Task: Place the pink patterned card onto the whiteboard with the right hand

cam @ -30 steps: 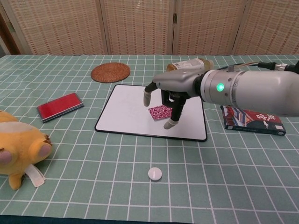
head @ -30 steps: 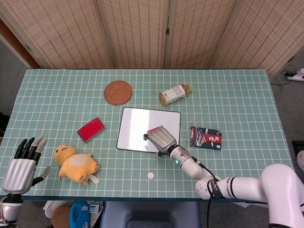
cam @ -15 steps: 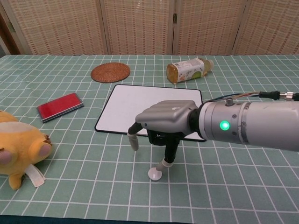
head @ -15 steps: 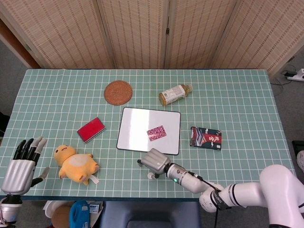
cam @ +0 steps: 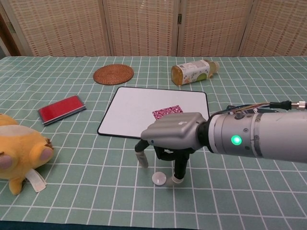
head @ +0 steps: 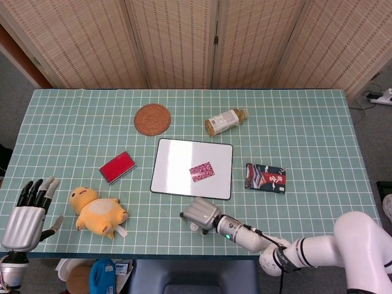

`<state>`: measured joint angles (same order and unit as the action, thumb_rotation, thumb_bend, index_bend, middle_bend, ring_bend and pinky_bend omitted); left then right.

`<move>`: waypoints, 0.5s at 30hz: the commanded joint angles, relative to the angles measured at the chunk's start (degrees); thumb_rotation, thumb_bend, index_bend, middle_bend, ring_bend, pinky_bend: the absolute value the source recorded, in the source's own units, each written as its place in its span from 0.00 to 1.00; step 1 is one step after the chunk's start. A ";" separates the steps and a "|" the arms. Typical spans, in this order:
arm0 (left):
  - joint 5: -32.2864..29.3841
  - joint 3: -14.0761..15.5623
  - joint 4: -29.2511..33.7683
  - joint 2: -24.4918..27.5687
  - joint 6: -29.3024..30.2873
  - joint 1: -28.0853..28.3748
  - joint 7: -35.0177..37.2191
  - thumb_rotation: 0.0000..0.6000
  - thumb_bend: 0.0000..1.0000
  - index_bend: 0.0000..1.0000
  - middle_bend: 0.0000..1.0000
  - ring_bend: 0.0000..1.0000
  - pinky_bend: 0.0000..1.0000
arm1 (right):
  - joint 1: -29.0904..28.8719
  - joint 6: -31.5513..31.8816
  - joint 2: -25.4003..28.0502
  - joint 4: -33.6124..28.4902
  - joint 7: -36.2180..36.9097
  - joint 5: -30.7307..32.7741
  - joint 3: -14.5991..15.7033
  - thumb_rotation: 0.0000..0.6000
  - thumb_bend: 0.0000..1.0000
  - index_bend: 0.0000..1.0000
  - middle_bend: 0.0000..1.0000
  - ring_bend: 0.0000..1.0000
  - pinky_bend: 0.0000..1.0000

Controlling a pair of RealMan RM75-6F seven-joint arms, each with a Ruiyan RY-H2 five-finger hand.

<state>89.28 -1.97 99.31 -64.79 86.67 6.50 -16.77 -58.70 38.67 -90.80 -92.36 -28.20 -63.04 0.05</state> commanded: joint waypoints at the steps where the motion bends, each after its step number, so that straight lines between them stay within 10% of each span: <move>1: -0.09 0.00 -0.08 -0.02 -0.05 -0.02 0.07 1.00 0.28 0.01 0.01 0.01 0.00 | -0.13 0.19 -0.35 0.46 -0.80 0.17 0.44 1.00 0.19 0.40 0.90 0.97 1.00; 15: -0.14 -0.01 -0.40 -0.08 -0.08 -0.07 0.33 1.00 0.28 0.01 0.01 0.01 0.00 | -0.18 0.72 -2.28 2.45 -2.08 0.73 1.34 1.00 0.20 0.42 0.90 0.97 1.00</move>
<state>89.14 -1.98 98.91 -64.86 86.59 6.43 -16.45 -58.86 39.37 -93.05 -89.95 -30.26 -62.30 1.39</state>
